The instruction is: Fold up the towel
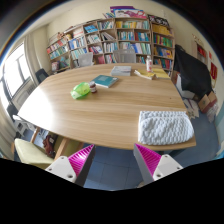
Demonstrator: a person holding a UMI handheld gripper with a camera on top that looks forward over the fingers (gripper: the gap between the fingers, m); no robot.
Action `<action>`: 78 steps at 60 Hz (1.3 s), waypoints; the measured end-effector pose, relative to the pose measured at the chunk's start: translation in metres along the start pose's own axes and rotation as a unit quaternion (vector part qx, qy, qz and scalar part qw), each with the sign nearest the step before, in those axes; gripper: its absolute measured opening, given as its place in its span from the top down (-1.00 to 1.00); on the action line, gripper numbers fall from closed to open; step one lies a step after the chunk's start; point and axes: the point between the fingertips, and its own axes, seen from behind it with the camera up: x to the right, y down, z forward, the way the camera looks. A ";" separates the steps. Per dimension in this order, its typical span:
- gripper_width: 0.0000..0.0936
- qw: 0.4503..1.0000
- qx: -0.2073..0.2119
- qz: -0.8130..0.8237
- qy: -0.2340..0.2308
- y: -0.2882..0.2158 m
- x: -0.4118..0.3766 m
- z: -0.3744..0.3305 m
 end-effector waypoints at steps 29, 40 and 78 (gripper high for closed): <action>-0.65 0.995 0.057 0.003 0.084 -0.016 0.138 0.168; -0.58 0.997 0.040 -0.020 0.062 0.003 0.156 0.242; 0.95 0.986 0.137 -0.071 0.062 -0.066 0.195 0.185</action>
